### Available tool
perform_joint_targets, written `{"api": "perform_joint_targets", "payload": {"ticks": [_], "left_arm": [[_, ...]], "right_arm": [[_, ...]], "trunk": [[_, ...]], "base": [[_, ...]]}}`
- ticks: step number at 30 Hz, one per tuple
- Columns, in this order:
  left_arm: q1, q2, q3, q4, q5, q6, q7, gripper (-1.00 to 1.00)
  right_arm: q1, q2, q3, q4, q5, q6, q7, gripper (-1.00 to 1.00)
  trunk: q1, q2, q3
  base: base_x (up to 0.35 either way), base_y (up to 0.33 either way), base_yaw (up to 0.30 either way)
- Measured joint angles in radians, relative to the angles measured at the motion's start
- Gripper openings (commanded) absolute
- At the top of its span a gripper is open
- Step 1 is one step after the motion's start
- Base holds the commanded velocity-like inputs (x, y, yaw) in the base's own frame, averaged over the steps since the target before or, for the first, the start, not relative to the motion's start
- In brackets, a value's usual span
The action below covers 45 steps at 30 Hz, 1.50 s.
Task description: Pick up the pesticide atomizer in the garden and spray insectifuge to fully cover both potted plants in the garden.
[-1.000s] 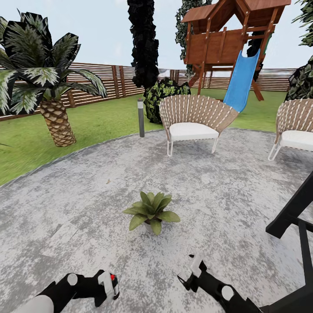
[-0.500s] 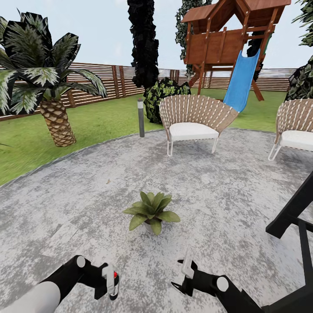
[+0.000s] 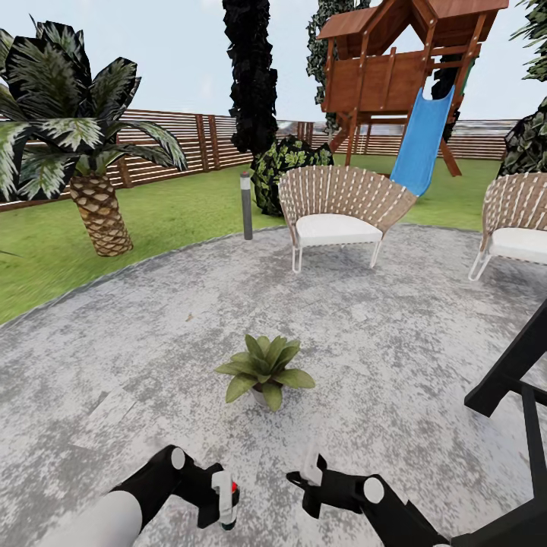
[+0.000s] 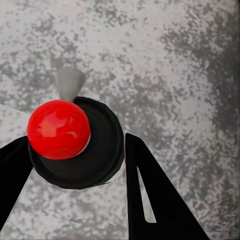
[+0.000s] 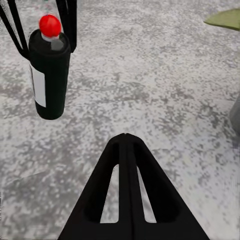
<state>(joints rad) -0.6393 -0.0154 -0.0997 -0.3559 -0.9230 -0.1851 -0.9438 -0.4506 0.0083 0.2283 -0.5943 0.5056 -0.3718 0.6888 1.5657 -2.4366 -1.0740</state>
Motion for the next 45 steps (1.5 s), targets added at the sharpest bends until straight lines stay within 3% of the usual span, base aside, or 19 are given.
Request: {"api": "perform_joint_targets", "payload": {"ticks": [7,15,25,31,45], "left_arm": [[0.0,-0.023,0.0,-0.002,-0.003,-0.006,0.001,-1.0],[0.0,-0.065,0.001,-0.023,0.0,-0.007,0.044,-1.0],[0.0,-0.077,0.004,-0.023,0.002,-0.017,0.052,-1.0],[0.0,-0.079,0.005,-0.02,0.002,-0.074,0.047,-1.0],[0.006,-0.099,0.008,-0.017,0.004,-0.078,0.049,-1.0]], "right_arm": [[0.0,0.018,0.001,-0.001,0.0,0.0,0.014,-1.0],[0.0,0.036,0.002,0.0,0.0,0.0,0.025,-1.0],[0.0,0.041,0.001,0.0,0.001,0.0,0.025,-1.0],[0.0,0.041,0.001,0.0,0.001,0.0,0.025,-1.0],[0.0,0.041,0.001,0.0,0.001,-0.002,0.025,-1.0]], "trunk": [[0.0,0.0,0.0],[0.0,0.0,0.0],[0.0,0.0,0.0],[0.0,0.0,0.0],[0.0,0.0,0.0]], "base": [[0.0,0.0,0.0],[0.0,0.0,0.0],[0.0,0.0,0.0],[0.0,0.0,0.0],[0.0,0.0,0.0]]}}
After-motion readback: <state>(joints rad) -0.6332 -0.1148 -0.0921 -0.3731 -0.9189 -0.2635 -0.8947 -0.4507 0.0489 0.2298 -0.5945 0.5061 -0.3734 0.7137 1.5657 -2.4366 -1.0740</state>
